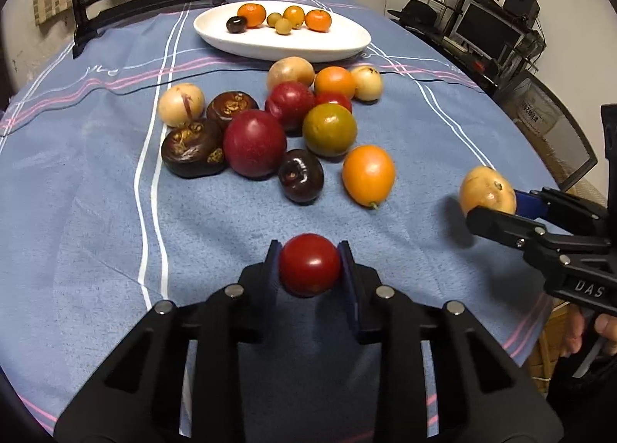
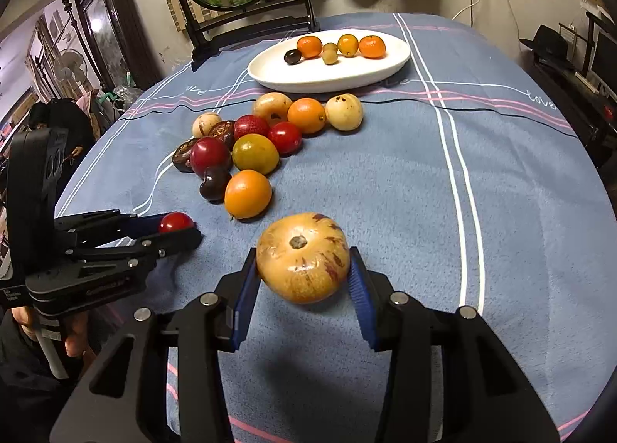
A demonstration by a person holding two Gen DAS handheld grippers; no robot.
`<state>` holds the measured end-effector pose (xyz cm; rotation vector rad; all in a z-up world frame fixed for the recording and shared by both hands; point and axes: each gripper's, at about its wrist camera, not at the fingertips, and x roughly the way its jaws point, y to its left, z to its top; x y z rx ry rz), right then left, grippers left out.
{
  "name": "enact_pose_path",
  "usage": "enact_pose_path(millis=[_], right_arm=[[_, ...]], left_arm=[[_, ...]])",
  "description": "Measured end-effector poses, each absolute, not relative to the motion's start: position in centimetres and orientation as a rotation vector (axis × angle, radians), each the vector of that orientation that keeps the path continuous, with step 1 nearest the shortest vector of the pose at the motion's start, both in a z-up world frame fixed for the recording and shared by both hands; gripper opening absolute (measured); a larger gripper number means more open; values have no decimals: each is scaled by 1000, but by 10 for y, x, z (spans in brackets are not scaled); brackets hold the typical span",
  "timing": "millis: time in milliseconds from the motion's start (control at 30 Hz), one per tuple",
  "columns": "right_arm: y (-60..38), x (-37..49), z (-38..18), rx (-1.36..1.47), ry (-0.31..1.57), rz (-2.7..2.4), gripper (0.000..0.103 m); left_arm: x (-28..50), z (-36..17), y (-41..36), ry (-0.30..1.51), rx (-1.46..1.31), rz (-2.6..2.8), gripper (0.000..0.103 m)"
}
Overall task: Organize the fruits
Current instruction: 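Grasp the large pale fruit with the right tool while the left tool grasps a red tomato, then carry the pale fruit and red tomato onto the white plate and release both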
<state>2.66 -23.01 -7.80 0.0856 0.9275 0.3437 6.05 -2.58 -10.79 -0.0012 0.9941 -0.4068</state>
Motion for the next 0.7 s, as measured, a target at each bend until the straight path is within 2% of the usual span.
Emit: enact_pose_path(millis=[700], right_arm=[[-209, 29, -62, 65, 905, 380, 45]], left_arm=[[55, -83, 3, 954, -75, -402, 29]])
